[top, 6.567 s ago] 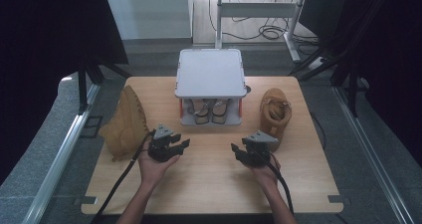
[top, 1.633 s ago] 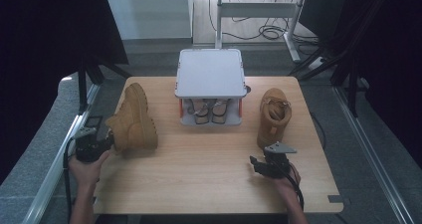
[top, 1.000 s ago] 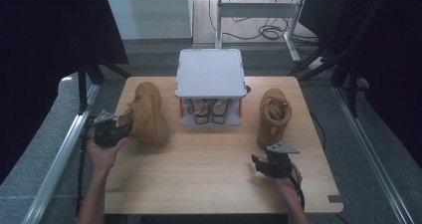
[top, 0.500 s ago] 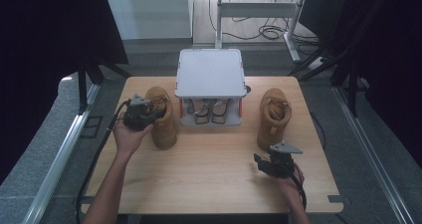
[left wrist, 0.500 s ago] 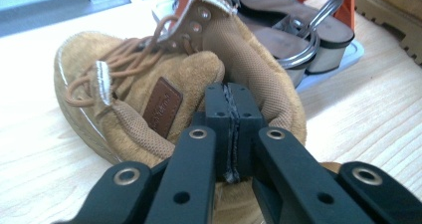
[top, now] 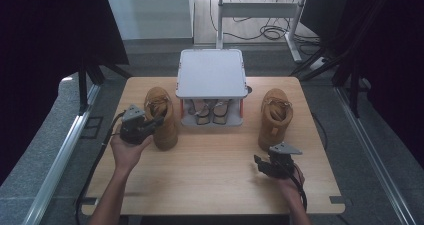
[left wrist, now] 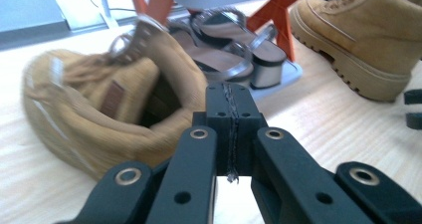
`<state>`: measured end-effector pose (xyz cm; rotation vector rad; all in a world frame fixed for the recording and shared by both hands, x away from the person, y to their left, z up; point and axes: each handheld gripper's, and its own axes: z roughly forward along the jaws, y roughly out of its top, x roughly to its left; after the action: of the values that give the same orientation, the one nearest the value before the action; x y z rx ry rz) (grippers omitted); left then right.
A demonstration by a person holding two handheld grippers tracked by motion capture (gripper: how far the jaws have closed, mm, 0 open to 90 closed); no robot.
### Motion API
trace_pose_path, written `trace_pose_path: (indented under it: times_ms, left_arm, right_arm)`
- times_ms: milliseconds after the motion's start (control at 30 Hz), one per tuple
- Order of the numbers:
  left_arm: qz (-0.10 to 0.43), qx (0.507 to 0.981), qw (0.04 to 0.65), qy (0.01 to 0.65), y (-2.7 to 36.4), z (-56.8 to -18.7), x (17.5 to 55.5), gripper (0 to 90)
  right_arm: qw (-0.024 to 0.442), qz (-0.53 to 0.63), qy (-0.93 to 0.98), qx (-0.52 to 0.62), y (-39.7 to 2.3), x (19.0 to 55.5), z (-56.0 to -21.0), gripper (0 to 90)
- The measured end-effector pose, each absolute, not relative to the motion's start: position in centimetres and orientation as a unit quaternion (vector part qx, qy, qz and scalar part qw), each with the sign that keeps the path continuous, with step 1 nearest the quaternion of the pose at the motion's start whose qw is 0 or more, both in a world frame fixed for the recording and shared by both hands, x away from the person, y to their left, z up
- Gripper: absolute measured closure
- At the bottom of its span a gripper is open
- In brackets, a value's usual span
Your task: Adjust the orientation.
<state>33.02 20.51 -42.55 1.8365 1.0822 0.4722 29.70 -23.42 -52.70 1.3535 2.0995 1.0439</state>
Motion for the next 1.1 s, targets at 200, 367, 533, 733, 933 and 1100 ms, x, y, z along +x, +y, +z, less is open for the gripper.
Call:
trace_pose_path:
  times_ms: [200,367,533,733,933,1100]
  left_arm:
    - [0.182,0.756,0.45,0.44,19.0,-44.7,32.6,89.0]
    - [0.173,0.761,0.438,0.445,18.1,-46.5,32.7,89.2]
    - [0.172,0.767,0.423,0.451,17.1,-48.1,32.9,89.1]
    - [0.174,0.772,0.412,0.453,16.4,-48.9,33.6,89.1]
    - [0.193,0.768,0.403,0.458,16.1,-49.7,34.3,88.3]
    - [0.196,0.768,0.402,0.458,16.0,-50.3,34.6,88.4]
  right_arm:
    - [0.214,0.377,0.758,0.488,-23.4,29.7,-52.7,38.9]
    - [0.215,0.376,0.758,0.488,-23.5,29.7,-52.7,38.9]
    - [0.214,0.374,0.76,0.487,-23.4,29.8,-52.8,38.9]
    - [0.212,0.371,0.763,0.486,-23.3,29.8,-52.9,38.8]
    - [0.211,0.368,0.764,0.486,-23.3,29.8,-53.0,38.8]
    - [0.211,0.368,0.766,0.483,-23.2,29.8,-53.1,38.8]
